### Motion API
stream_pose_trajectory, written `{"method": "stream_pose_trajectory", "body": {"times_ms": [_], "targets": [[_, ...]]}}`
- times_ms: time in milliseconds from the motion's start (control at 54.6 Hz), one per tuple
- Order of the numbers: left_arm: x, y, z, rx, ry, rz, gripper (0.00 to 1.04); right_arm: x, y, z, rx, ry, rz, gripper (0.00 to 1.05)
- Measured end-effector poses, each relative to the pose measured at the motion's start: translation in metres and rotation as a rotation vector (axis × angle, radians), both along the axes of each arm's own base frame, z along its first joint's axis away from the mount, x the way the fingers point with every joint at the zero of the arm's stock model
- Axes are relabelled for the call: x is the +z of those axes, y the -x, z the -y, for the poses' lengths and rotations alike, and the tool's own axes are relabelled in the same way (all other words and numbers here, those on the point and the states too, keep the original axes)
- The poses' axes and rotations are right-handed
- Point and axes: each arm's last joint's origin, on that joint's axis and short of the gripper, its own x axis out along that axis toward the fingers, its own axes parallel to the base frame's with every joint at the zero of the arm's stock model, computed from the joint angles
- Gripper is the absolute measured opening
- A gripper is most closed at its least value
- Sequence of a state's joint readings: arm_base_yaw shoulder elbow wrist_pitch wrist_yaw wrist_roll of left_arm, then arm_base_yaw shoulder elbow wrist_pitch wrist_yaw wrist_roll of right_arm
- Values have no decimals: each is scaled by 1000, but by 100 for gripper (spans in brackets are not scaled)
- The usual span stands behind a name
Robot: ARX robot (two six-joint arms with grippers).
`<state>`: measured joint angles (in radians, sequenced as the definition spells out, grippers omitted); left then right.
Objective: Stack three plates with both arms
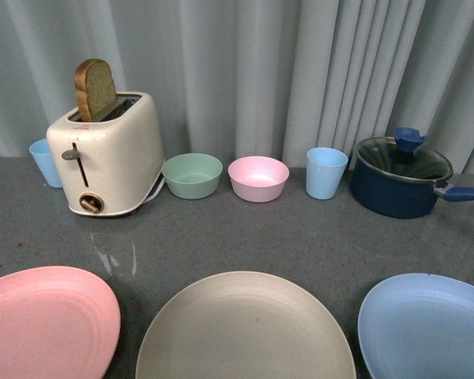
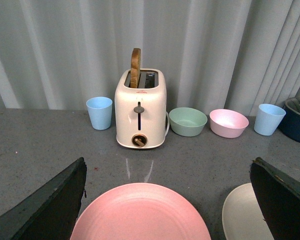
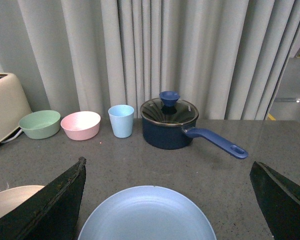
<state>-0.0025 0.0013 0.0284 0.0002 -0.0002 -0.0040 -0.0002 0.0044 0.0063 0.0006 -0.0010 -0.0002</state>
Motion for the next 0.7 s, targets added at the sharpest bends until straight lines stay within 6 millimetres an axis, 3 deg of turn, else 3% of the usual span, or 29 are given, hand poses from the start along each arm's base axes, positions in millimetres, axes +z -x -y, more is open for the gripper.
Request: {"method": "stream_pose_trajectory", "body": {"times_ms": [622, 659, 696], "targets": [[0, 0, 0, 0, 0, -1, 98, 0, 0, 0, 0, 0, 0, 97], [-2, -1, 0, 19, 29, -64, 98, 0, 0, 0, 0, 0, 0, 97], [-2, -3, -1, 46, 78, -263, 98, 0, 0, 0, 0, 0, 0, 97]]}}
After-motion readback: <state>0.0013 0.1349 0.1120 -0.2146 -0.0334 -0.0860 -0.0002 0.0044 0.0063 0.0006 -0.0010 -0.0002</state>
